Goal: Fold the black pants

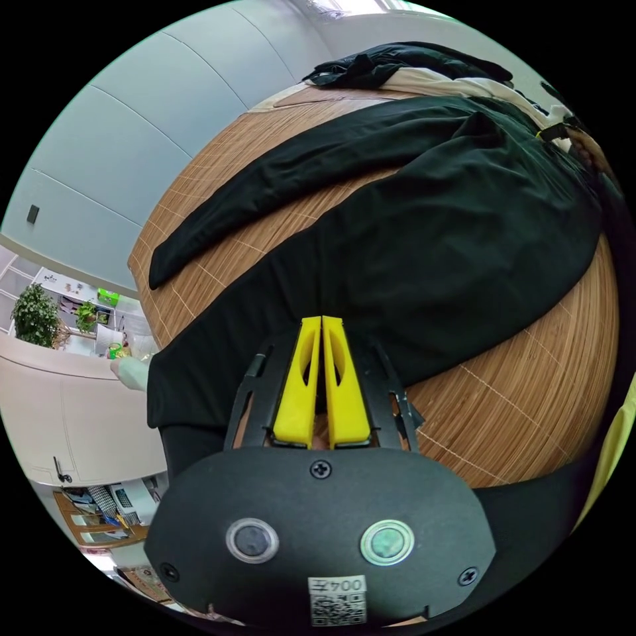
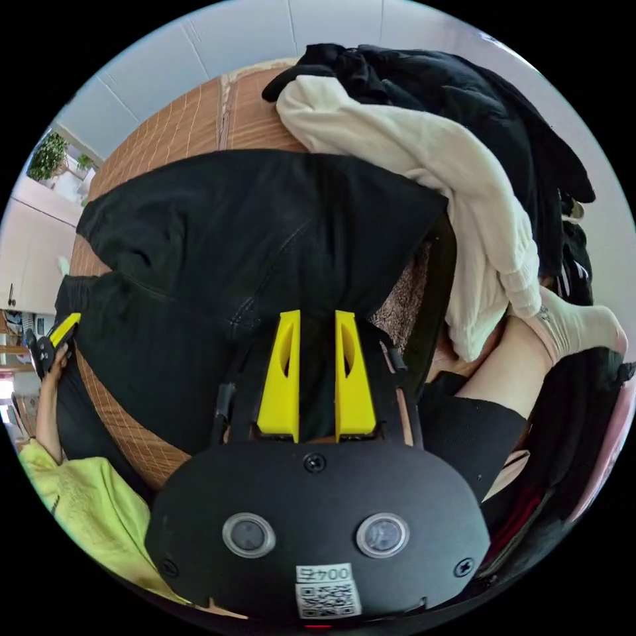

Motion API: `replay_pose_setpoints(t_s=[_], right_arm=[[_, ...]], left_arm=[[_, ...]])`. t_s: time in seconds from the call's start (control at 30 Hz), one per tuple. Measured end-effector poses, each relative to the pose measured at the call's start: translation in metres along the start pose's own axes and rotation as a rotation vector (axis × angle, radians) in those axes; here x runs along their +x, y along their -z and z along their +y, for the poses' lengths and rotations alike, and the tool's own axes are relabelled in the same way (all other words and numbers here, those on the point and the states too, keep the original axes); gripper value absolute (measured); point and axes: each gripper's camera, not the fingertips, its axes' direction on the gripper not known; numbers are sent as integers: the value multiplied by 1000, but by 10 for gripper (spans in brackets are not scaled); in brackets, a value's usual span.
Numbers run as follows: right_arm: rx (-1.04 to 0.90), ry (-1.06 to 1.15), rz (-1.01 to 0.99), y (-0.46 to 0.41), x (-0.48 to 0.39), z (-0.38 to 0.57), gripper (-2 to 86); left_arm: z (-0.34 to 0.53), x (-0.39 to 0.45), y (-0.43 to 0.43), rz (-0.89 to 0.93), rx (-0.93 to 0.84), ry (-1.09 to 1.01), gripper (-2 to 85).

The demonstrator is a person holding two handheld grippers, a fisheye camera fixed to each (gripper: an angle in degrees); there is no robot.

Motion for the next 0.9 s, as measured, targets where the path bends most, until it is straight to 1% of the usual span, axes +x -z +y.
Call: replay_pose_setpoints(t_s=[0.07, 0.13, 0.2, 0.27, 0.37, 0.4, 0.5, 0.53, 0.57, 0.63, 0.73, 0.8, 0.9], right_arm=[[116, 36, 75, 23, -21, 11, 91], [182, 91, 124, 39, -46, 25, 90], [240, 144, 87, 50, -72, 41, 85], [277, 170, -93, 49, -103, 63, 73], [241, 197, -250, 30, -140, 79, 74], [220, 210, -256, 26, -148, 80, 76], [40, 254, -199, -9, -181, 78, 84], [24, 250, -145, -19, -189, 80, 84], [65, 261, -111, -16, -193, 84, 81], [63, 248, -108, -15, -195, 85, 82], [91, 231, -128, -15, -193, 89, 81], [95, 222, -152, -15, -191, 90, 79], [82, 220, -192, -14, -185, 88, 70]], left_arm=[[-2, 1, 1, -20, 5, -7, 6], [-3, 2, 3, -40, 15, -16, 8], [-5, 2, 9, -44, 45, -19, 12], [-5, 1, 13, -71, 72, 3, 17], [-7, -11, 8, -81, 41, 68, 24], [-10, -15, -1, -53, -9, 77, 26], [-16, -21, -3, -40, -13, 80, 27], [-17, -25, 2, -27, 10, 95, 27], [-18, -29, 6, -10, 37, 105, 27], [-27, -51, 23, 68, 149, 164, 26], [-64, -84, 27, 106, 192, 216, 25], [-98, -97, 25, 91, 201, 196, 24], [-156, -102, 8, 12, 152, 105, 19]])
